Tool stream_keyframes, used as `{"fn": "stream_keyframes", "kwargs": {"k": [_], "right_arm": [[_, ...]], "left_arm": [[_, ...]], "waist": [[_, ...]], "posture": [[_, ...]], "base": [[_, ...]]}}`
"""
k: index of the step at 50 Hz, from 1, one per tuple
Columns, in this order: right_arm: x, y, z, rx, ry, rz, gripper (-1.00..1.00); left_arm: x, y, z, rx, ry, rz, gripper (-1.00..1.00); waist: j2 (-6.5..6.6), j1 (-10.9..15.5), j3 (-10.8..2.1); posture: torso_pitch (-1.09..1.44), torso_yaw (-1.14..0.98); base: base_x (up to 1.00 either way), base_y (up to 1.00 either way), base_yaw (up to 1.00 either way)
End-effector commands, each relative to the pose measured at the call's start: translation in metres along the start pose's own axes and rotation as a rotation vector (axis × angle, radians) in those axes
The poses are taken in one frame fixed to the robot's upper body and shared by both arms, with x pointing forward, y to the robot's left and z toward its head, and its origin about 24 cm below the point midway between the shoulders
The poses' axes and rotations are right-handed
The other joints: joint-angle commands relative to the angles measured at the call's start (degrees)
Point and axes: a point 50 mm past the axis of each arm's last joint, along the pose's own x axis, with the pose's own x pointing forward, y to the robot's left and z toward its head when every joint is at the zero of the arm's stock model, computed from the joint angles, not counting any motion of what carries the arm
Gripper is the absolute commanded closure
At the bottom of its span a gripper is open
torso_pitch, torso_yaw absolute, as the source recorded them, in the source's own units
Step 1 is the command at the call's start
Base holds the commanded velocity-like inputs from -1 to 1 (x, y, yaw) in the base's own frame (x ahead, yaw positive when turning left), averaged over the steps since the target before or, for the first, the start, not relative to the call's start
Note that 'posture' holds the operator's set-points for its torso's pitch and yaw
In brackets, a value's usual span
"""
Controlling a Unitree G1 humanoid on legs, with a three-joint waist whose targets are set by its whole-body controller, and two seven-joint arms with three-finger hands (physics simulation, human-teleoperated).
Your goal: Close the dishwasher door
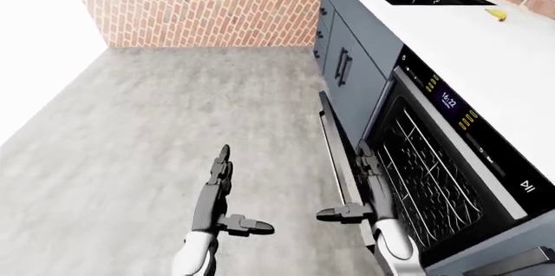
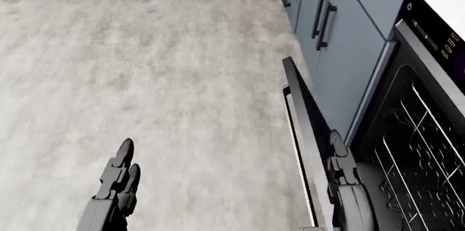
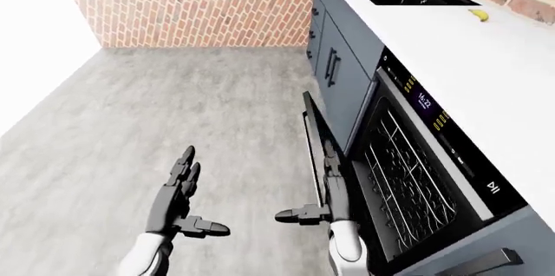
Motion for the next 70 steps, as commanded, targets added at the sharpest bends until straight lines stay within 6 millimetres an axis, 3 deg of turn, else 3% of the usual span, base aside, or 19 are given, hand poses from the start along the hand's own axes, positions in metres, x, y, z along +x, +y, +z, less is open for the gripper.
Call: {"fn": "stream_keyframes", "kwargs": {"k": [1, 2, 3, 7, 12, 13, 17, 21, 25, 26, 33, 43, 50, 56, 63, 70], "right_arm": [[0.001, -0.001, 0.013, 0.003, -0.066, -0.010, -1.00], [0.001, -0.001, 0.013, 0.003, -0.066, -0.010, -1.00], [0.001, -0.001, 0.012, 0.002, -0.065, -0.010, -1.00], [0.001, 0.000, 0.013, 0.002, -0.066, -0.007, -1.00], [0.000, -0.001, 0.017, 0.007, -0.082, -0.011, -1.00], [0.000, -0.001, 0.017, 0.008, -0.081, -0.013, -1.00], [0.000, 0.000, 0.022, 0.024, -0.090, -0.025, -1.00], [0.001, 0.001, 0.025, 0.031, -0.095, -0.035, -1.00], [0.001, 0.010, 0.030, 0.025, -0.100, -0.023, -1.00], [0.002, 0.011, 0.030, 0.025, -0.100, -0.019, -1.00], [0.011, 0.022, 0.027, 0.035, -0.087, 0.008, -1.00], [0.038, 0.043, 0.001, 0.069, -0.039, 0.091, -1.00], [0.068, 0.047, -0.034, 0.112, 0.039, 0.121, -1.00], [0.081, 0.049, -0.044, 0.121, 0.102, 0.143, -1.00], [0.080, 0.041, -0.059, 0.154, 0.240, 0.149, -1.00], [0.059, 0.025, -0.094, 0.226, 0.432, 0.100, -1.00]], "left_arm": [[0.002, 0.000, 0.013, 0.011, -0.066, -0.009, -1.00], [0.002, 0.000, 0.013, 0.011, -0.067, -0.009, -1.00], [0.002, 0.000, 0.013, 0.011, -0.066, -0.009, -1.00], [0.002, -0.001, 0.013, 0.011, -0.066, -0.009, -1.00], [0.002, -0.001, 0.012, 0.011, -0.066, -0.009, -1.00], [0.002, -0.001, 0.012, 0.012, -0.066, -0.010, -1.00], [0.003, 0.000, 0.012, 0.011, -0.065, -0.008, -1.00], [0.004, 0.001, 0.012, 0.011, -0.065, -0.006, -1.00], [0.004, 0.002, 0.013, 0.011, -0.067, -0.001, -1.00], [0.004, 0.002, 0.013, 0.011, -0.067, -0.001, -1.00], [0.005, 0.003, 0.013, 0.010, -0.067, 0.002, -1.00], [0.005, 0.004, 0.014, 0.007, -0.069, 0.006, -1.00], [0.005, 0.005, 0.015, 0.007, -0.069, 0.007, -1.00], [0.005, 0.005, 0.014, 0.008, -0.069, 0.008, -1.00], [0.006, 0.006, 0.014, 0.008, -0.068, 0.010, -1.00], [0.007, 0.006, 0.013, 0.008, -0.065, 0.010, -1.00]], "waist": [[0.70, -0.20, -0.26], [-0.15, -0.17, -0.28], [0.16, -0.45, -0.36], [2.30, -0.05, 0.15], [4.08, 0.11, 0.96], [3.26, -0.21, 0.72], [2.21, -0.77, 0.21], [2.48, -1.22, 0.10], [4.74, -1.38, -0.64], [3.66, -1.33, -0.41], [3.00, -0.67, -1.62], [3.28, -0.60, -2.34], [3.76, -0.88, -2.74], [3.99, -0.92, -2.98], [3.67, -0.61, -2.84], [2.97, -0.20, -2.60]], "posture": [[0.00, 0.00], [0.00, 0.00], [0.00, 0.00], [0.00, 0.00], [0.00, 0.00], [0.00, 0.00], [0.00, 0.00], [0.00, 0.00], [0.00, 0.00], [0.00, 0.00], [0.00, 0.00], [0.00, 0.00], [0.00, 0.00], [0.00, 0.00], [0.00, 0.00], [0.00, 0.00]], "base": [[0.00, -0.38, 0.00], [0.00, -0.37, 0.00], [0.00, -0.36, 0.00], [0.00, -0.36, 0.00], [0.00, -0.26, 0.00], [0.00, 0.00, 0.00], [0.00, 0.00, 0.00], [0.00, 0.00, 0.00], [0.00, 0.00, 0.00], [0.00, 0.00, 0.00], [0.00, 0.00, 0.00], [0.00, 0.00, 0.00], [0.00, 0.00, 0.00], [0.00, 0.00, 0.00], [0.00, 0.00, 0.00], [0.00, 0.00, 0.00]]}}
